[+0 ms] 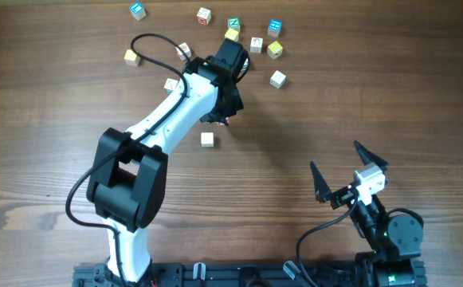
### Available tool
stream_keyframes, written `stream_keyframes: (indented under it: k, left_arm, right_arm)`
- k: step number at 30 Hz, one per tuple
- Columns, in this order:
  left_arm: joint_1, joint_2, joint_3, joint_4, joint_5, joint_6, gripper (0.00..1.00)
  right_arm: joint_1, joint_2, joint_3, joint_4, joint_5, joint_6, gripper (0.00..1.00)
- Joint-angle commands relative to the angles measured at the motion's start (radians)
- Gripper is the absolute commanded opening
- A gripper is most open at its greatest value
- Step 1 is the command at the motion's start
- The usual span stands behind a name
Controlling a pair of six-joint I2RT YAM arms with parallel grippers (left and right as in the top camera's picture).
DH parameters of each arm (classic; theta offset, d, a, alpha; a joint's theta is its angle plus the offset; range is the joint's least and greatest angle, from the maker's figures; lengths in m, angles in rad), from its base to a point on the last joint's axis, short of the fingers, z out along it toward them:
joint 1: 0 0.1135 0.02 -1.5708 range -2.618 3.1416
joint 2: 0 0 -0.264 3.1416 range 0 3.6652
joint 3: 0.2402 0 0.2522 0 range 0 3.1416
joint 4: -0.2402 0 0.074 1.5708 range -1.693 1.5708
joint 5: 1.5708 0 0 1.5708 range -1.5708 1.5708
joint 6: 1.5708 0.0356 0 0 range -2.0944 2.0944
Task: Form a circle
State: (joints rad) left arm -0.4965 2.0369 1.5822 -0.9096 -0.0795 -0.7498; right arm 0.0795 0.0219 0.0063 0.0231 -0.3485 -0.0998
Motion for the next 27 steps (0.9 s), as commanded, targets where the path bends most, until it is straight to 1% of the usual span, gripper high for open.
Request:
stream_keyframes:
  k: [1,6,12,14,16,21,25,26,27]
  left_arm:
    - [0.004,0.011,-0.055,0.067,-0.071,-0.078,0.04]
    - [0.004,0.011,-0.098,0.133,-0.071,-0.078,0.04]
    - [0.003,0.011,-0.108,0.137,-0.072,-0.078,0.04]
    - [0.003,0.011,-0.129,0.154,-0.086,-0.124,0.04]
    - [0.003,0.011,-0.153,0.179,-0.131,-0.154,0.04]
    - [0.003,0.011,-0.165,0.2,-0.139,-0.153,0.06]
    - [0.003,0.011,-0.165,0.2,-0.139,-0.153,0.15]
    - [0.003,0.011,-0.165,0.2,-0.139,-0.153,0.26]
    - [0.003,0.011,-0.165,0.2,-0.139,-0.153,0.29]
  right_arm:
    - [0.002,-0.004,-0.001,0.005,-0.009,-0.005,1.0]
    - [0.002,-0.004,-0.001,0.005,-0.009,-0.005,1.0]
    - [0.002,-0.004,-0.001,0.005,-0.009,-0.005,1.0]
    - [0.002,-0.004,-0.001,0.005,-0.009,-0.005,1.0]
    - [0.002,-0.004,-0.001,0.005,-0.009,-0.005,0.99]
    - [0.002,-0.004,-0.001,0.005,-0.009,-0.005,1.0]
    - [0.002,-0.004,-0.001,0.005,-0.009,-0.005,1.0]
    - [0.002,-0.004,-0.001,0.005,-0.009,-0.005,1.0]
    - [0.002,-0.004,-0.001,0.005,-0.009,-0.005,1.0]
